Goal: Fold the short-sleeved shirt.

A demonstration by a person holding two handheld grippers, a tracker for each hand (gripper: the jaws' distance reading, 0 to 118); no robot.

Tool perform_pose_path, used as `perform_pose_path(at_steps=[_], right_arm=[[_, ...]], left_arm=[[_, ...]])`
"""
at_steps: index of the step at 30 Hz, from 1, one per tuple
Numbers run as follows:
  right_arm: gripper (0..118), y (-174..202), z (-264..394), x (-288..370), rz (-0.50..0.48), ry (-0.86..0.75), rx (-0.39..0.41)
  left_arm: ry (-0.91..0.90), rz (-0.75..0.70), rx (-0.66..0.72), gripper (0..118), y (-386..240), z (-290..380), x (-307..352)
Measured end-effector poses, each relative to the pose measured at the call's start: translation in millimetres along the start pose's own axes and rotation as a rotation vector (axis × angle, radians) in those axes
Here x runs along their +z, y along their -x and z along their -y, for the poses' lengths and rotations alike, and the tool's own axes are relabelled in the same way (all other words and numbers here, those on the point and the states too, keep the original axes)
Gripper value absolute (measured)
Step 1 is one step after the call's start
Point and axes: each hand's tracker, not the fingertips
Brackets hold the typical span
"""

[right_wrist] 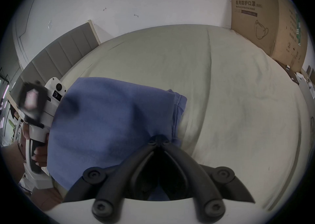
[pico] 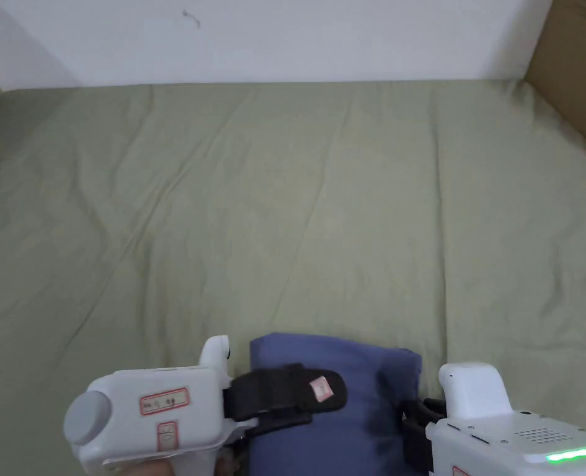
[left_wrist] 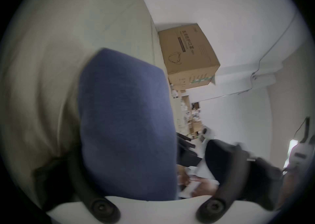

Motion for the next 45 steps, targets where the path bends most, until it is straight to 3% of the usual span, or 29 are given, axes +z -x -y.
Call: perform_pose_path(at_steps=[1,2,3,4,7,9,12,16,22,25,26,27,29,30,35,40,41,42,44,45], right_arm=[[0,-2.1,-0.4,1.0,-0.009,0.001,-0.015],[0,-4.3,-1.0,2.8,-0.014,0.002,-0.037],[0,-5.7,-1.2,6.5,-0.054,-0.010,-0.070],[0,-5.8,-4.9,15.0,-0.025,-0.005,-0.083],[0,-3.8,-11.0,60.1,-0.063,-0.055,-0.103],[0,-1.7,-12.7,90.5,-0.065,-0.102,-0.053],[0,4.2,-11.3,127.5,-0.004,-0.146,0.034],[0,11.9,-7.4,151.2,0.016,-0.151,0.078],[0,25.4,-2.5,149.3,-0.002,-0.110,0.086],[0,27.3,-3.8,143.2,0.000,-0.092,0.086],[0,29.0,-5.2,142.3,0.006,-0.086,0.087],[0,32.0,-7.1,142.4,0.010,-0.085,0.089],[0,36.3,-10.3,143.7,0.013,-0.089,0.094],[0,37.5,-11.6,144.6,0.014,-0.093,0.094],[0,31.8,-13.1,147.5,0.015,-0.114,0.086],[0,34.2,-15.5,162.3,0.014,-0.133,0.083],[0,33.9,-16.0,166.1,0.018,-0.137,0.081],[0,33.3,-16.7,170.6,0.021,-0.143,0.077],[0,33.4,-19.0,179.8,0.022,-0.152,0.072],[0,32.8,-20.7,185.3,0.023,-0.156,0.072]], left_arm=[[-0.007,-0.170,-0.040,33,-3.7,0.1,-3.0],[-0.012,-0.269,-0.075,28,-3.7,5.4,-2.5],[-0.013,-0.176,-0.033,28,-0.4,9.8,3.4],[-0.038,-0.110,0.006,28,-6.9,9.5,11.3],[-0.068,-0.214,-0.193,25,-45.5,4.9,48.0],[-0.022,-0.233,-0.200,25,-60.1,-8.5,80.8],[0.064,-0.443,-0.322,25,-79.1,-34.9,136.4],[0.192,-0.845,-0.450,25,-95.3,-60.9,200.4],[0.239,-1.297,-0.490,26,-65.5,-85.5,283.1],[0.252,-1.426,-0.442,26,-41.9,-94.0,315.1],[0.241,-1.442,-0.419,28,-37.8,-96.0,326.9],[0.222,-1.466,-0.415,46,-29.8,-99.1,339.6],[0.193,-1.534,-0.439,97,-31.4,-99.5,355.7],[0.173,-1.550,-0.458,114,-35.2,-98.9,362.9],[0.054,-1.603,-0.550,113,-70.3,-91.3,384.0],[-0.107,-1.321,-0.595,112,-123.7,-47.7,341.0],[-0.141,-1.273,-0.612,106,-134.3,-33.1,322.3],[-0.144,-1.202,-0.654,83,-145.9,-17.4,301.6],[-0.176,-1.097,-0.735,16,-179.3,23.7,249.7],[-0.190,-1.043,-0.747,3,-189.7,40.2,228.1]])
